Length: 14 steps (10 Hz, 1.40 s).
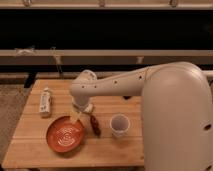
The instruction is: Drag the ceramic bowl in a circle
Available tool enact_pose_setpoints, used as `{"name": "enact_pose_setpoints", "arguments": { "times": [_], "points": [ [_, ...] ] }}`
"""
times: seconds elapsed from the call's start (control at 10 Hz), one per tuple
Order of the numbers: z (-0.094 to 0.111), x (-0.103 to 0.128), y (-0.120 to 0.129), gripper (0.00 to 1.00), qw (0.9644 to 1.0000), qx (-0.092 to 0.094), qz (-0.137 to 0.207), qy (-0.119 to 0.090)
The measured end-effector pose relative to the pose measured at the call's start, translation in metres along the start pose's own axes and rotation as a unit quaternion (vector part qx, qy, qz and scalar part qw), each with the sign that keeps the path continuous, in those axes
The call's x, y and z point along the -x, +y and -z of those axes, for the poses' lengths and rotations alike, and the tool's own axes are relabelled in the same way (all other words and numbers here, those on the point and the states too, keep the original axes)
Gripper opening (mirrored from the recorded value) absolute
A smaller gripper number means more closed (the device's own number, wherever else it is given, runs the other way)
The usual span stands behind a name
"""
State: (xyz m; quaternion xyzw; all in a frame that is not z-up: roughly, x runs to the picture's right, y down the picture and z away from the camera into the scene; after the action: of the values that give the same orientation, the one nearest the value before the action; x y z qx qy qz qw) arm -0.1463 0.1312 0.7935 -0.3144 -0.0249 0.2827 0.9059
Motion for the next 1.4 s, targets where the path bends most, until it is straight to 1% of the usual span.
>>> {"name": "enact_pose_setpoints", "arguments": {
  "times": [0.1,0.3,0.4,0.6,0.7,0.9,1.0,1.1,1.2,1.3,1.4],
  "points": [
    [-0.003,-0.001,0.001,0.80,1.0000,-0.003,-0.005,-0.002],
    [-0.019,-0.009,0.001,0.80,0.9993,-0.019,-0.031,0.001],
    [-0.026,-0.012,0.004,0.80,0.9992,-0.023,-0.034,0.005],
    [-0.043,-0.018,0.021,0.80,0.9985,-0.041,-0.033,0.013],
    [-0.047,-0.019,0.025,0.75,0.9981,-0.047,-0.036,0.015],
    [-0.056,-0.024,0.032,0.54,0.9979,-0.052,-0.036,0.018],
    [-0.055,-0.022,0.035,0.44,0.9980,-0.051,-0.033,0.017],
    [-0.054,-0.022,0.036,0.36,0.9981,-0.049,-0.032,0.017],
    [-0.052,-0.023,0.036,0.24,0.9982,-0.046,-0.033,0.017],
    [-0.052,-0.022,0.038,0.19,0.9984,-0.042,-0.032,0.018],
    [-0.049,-0.020,0.040,0.18,0.9985,-0.043,-0.028,0.017]
  ]
}}
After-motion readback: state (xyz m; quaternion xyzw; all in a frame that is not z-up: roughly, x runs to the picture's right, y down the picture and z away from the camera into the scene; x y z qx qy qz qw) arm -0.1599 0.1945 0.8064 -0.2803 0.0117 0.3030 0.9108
